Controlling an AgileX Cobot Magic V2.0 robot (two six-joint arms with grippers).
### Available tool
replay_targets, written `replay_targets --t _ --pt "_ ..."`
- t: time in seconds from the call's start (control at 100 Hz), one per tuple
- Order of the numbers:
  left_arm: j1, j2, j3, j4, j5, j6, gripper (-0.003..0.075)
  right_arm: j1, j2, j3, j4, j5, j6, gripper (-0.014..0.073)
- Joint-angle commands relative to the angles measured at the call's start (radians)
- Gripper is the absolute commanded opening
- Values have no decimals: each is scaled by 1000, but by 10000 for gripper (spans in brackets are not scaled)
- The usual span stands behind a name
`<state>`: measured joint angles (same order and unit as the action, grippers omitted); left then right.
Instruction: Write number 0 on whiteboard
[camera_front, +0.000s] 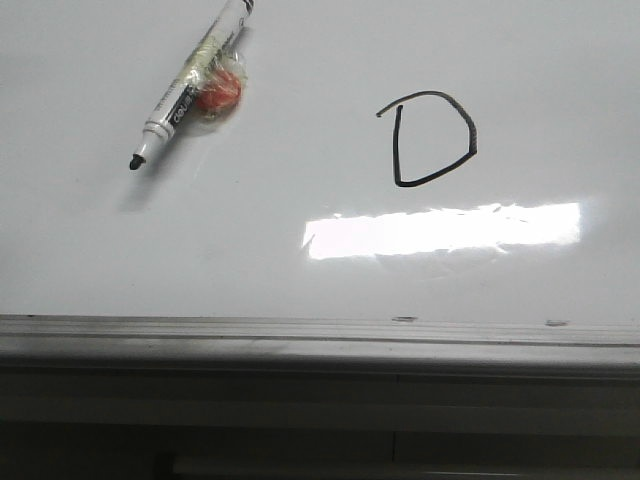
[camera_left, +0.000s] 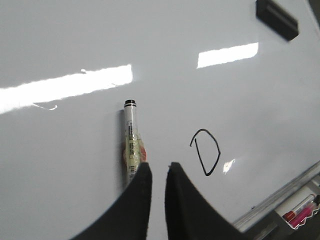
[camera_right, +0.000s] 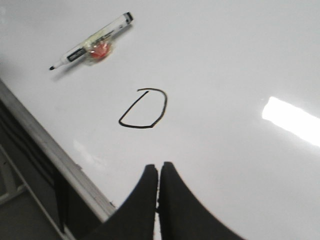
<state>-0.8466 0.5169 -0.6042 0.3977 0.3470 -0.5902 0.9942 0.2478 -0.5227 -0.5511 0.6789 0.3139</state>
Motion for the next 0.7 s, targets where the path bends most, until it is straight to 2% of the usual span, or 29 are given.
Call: replay_targets --t 0.0,0.2,0.69 --pt "-14 -90 18 17 -44 -2 -20 -7 -70 21 -88 -110 34 -47" --pt "-14 -214 84 17 -42 -2 -20 -7 -140 36 -88 -108 34 -47" --pt "-14 -218 88 9 -30 -2 -20 -7 -140 36 -88 -103 34 -47"
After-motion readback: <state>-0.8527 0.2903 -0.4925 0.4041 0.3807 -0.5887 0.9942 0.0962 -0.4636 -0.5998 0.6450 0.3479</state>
